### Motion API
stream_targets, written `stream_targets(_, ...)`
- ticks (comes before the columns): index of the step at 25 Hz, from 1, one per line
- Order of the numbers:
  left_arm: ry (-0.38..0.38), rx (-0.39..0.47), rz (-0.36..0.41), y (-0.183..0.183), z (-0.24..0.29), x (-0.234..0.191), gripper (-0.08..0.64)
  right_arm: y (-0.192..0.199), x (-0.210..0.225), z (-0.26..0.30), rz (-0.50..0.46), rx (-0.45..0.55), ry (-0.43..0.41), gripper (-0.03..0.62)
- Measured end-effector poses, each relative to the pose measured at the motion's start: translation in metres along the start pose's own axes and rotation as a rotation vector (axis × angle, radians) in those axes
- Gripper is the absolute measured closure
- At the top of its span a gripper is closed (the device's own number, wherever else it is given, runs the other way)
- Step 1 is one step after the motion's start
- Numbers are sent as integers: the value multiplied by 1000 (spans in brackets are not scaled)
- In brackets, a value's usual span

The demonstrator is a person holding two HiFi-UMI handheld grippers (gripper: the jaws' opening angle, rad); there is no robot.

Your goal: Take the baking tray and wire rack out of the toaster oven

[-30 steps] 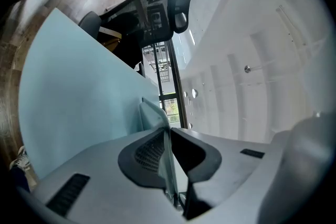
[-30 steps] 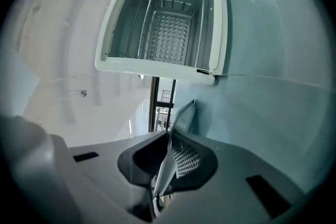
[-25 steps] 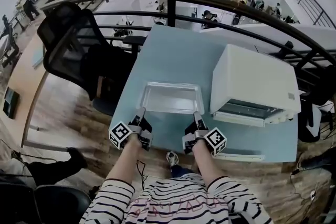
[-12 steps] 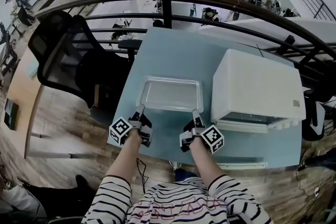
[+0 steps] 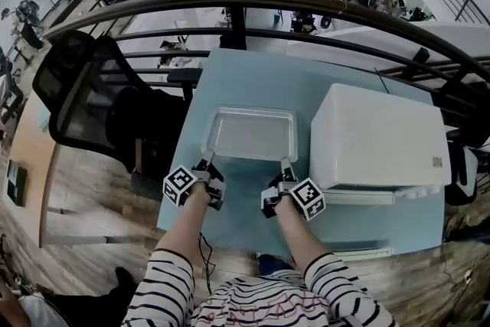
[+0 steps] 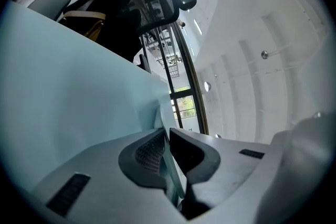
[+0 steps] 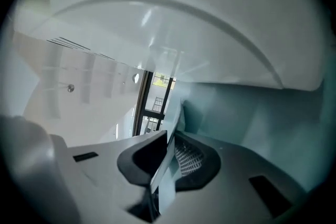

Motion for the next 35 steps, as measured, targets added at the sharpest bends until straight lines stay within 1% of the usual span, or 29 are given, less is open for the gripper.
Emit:
stream_targets(6, -31, -25, 20, -10, 29, 0, 520, -6, 3, 23, 4, 26, 27, 551)
stream_targets(10, -67, -35, 43, -19, 43, 1, 520, -4, 4, 36, 8, 48, 48, 549)
stream_targets(15, -108, -60, 44, -19, 55, 1, 506, -6, 8, 43, 1, 67, 108, 545)
stream_targets(16, -109, -61, 50, -18, 57, 2, 479, -6, 10, 44, -3, 63, 128, 541)
stream_targets(18, -114, -67, 77, -18, 59, 4, 395, -5, 10, 44, -11, 56, 160, 537)
stream_targets(20, -135, -79, 114, -17, 60, 8, 356, -4, 8, 44, -29, 47, 178, 522)
stream_targets(21, -154, -84, 129, -17, 59, 10, 330, -4, 6, 43, -46, 35, 194, 492)
stream_targets(23, -213, -86, 157, -15, 57, 10, 263, -3, 4, 42, -92, -3, 246, 395)
stream_targets(24, -240, -82, 176, -16, 56, 11, 249, -2, 3, 41, -117, -24, 271, 367)
stream_targets(26, -266, -80, 219, -18, 53, 13, 238, 0, 1, 39, -154, -52, 299, 367)
stream_targets(28, -269, -90, 258, -20, 49, 16, 235, -1, -1, 36, -165, -63, 299, 367)
stream_targets(31, -270, -107, 319, -18, 41, 21, 230, 0, -4, 28, -171, -73, 281, 367)
stream_targets(35, -236, -112, 358, -9, 23, 26, 230, 4, -10, 10, -222, -84, 244, 367)
Point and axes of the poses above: the fingertips, and each gripper's own axes: z forward along the fingers, x to its right, y out of its underside, the point moved 7 cm from there along -z, backward along the fingers, and after that the axes turned 4 degrees about -x, right-handed, at the moved point
